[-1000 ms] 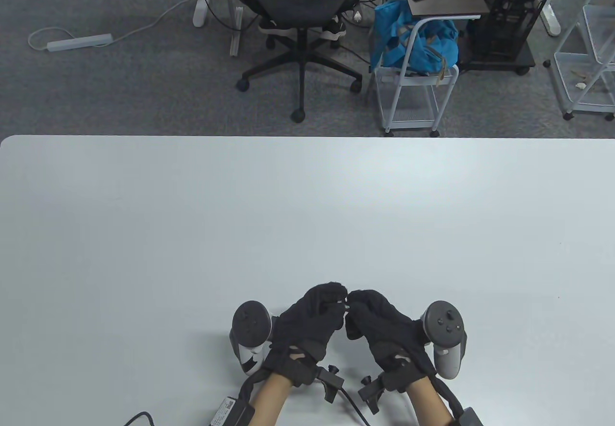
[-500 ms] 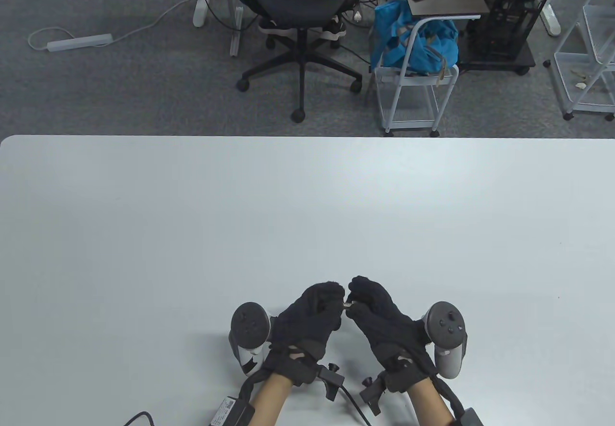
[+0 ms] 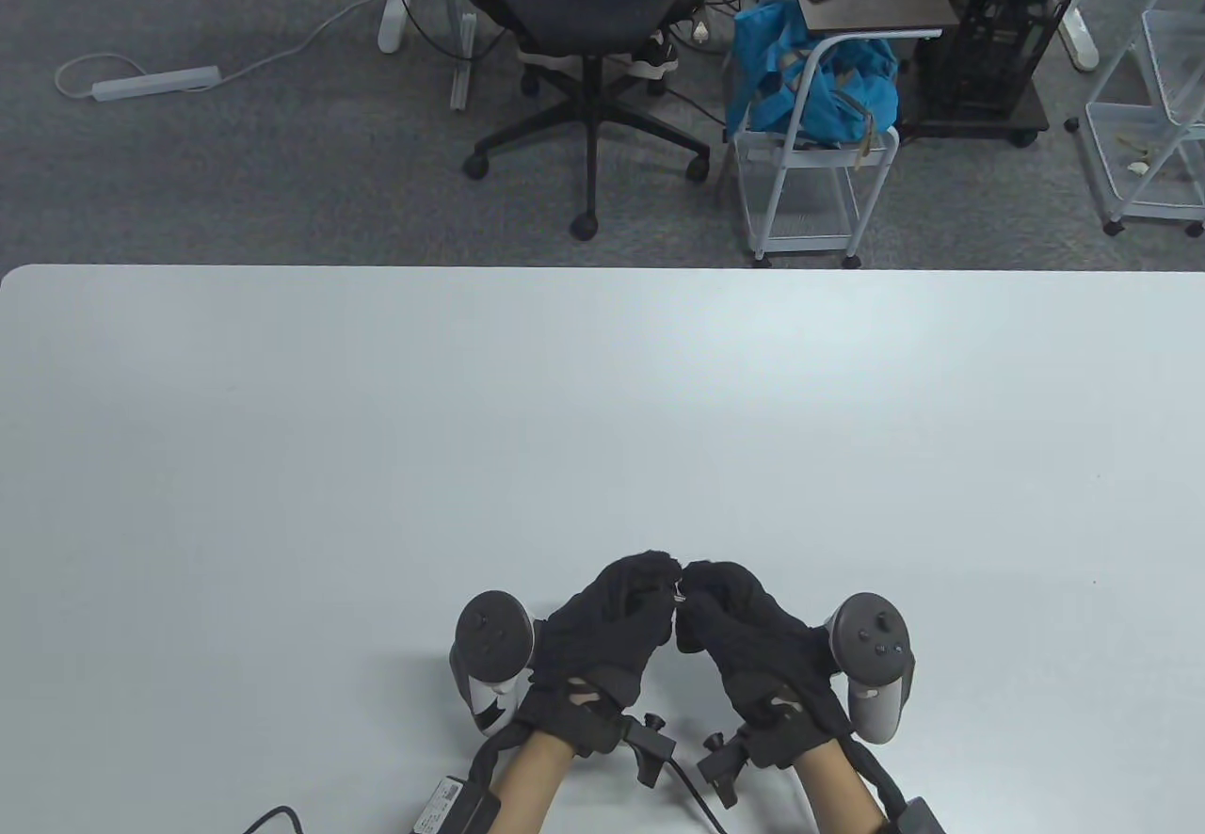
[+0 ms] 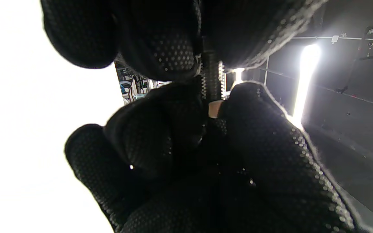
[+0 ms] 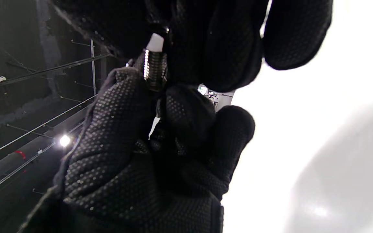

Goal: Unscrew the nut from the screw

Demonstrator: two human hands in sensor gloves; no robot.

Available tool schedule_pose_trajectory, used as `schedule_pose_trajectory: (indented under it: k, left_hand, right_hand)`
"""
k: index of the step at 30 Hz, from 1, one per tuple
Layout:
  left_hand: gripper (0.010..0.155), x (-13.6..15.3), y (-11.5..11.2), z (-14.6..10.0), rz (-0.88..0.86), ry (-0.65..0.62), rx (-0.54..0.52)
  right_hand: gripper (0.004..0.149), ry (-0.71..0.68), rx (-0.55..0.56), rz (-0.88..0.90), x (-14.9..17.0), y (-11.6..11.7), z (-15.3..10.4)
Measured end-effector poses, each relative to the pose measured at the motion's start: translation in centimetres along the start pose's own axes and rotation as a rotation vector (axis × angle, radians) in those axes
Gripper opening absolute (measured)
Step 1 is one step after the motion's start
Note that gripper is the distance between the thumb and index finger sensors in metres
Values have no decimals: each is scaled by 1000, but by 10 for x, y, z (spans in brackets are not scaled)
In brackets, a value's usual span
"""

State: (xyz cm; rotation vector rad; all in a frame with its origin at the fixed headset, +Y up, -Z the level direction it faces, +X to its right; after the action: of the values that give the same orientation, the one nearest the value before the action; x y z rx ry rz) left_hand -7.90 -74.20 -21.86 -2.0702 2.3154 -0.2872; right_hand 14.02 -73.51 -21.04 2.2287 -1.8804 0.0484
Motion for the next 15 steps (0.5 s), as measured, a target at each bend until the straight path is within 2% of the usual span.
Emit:
schedule_pose_trajectory:
  k: [6,9,12,15]
  left_hand:
    - [46,1,0,0,3,11,-5]
    - [46,2,2,0,-4,19,-20]
    - [46,2,2,1,-10,15,-15]
    - [45,0,1,0,1,-6,-3]
  right_hand:
    - [48,-35,52,-14,-3,-2,-2]
    - [48,-38,0,-18,-4,-1,-1]
    - [62,24,-71,10,3,0,2]
    - [71,103,-37,53,14,-2,4]
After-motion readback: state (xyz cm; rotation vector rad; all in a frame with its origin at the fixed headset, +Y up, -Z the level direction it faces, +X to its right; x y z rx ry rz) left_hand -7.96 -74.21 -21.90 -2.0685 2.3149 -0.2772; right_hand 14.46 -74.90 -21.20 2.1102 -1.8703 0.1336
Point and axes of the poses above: the tracker on the back of each hand, its own x axis roughly to the little-finger side, its own z axis roughly from the wrist to the fingertips, y = z × x, the point moved 2 cm from there along z, roughly from the wrist to the fingertips, and after that the axes turned 15 degrees about y, right-handed, at the moved point
